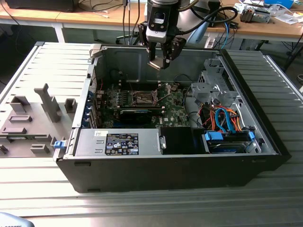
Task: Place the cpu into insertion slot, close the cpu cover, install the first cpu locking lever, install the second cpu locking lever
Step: 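Place the cpu into insertion slot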
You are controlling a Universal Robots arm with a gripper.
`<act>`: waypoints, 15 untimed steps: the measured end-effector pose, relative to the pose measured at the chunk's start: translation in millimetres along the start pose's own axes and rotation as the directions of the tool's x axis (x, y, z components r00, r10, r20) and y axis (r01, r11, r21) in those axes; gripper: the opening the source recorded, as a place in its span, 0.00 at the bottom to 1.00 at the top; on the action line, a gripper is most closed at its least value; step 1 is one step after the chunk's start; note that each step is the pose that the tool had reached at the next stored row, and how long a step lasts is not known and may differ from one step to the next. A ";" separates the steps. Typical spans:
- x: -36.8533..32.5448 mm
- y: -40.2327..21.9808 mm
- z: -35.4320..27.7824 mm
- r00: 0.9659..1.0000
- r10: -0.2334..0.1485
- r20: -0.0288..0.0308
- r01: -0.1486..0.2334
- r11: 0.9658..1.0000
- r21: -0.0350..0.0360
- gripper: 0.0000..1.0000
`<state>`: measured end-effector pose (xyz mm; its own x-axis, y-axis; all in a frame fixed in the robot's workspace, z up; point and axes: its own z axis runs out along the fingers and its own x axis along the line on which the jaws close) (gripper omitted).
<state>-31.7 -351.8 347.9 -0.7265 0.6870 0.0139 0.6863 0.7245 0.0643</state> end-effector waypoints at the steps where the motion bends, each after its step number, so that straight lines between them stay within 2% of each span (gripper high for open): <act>1: 0.0 0.0 0.0 1.000 0.001 0.000 -0.001 1.000 0.000 0.55; 15: 0.0 0.0 0.3 1.000 0.018 0.001 -0.018 1.000 0.000 0.55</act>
<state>-31.6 -351.8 347.5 -0.7138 0.7002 0.0137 0.6994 0.7118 0.0641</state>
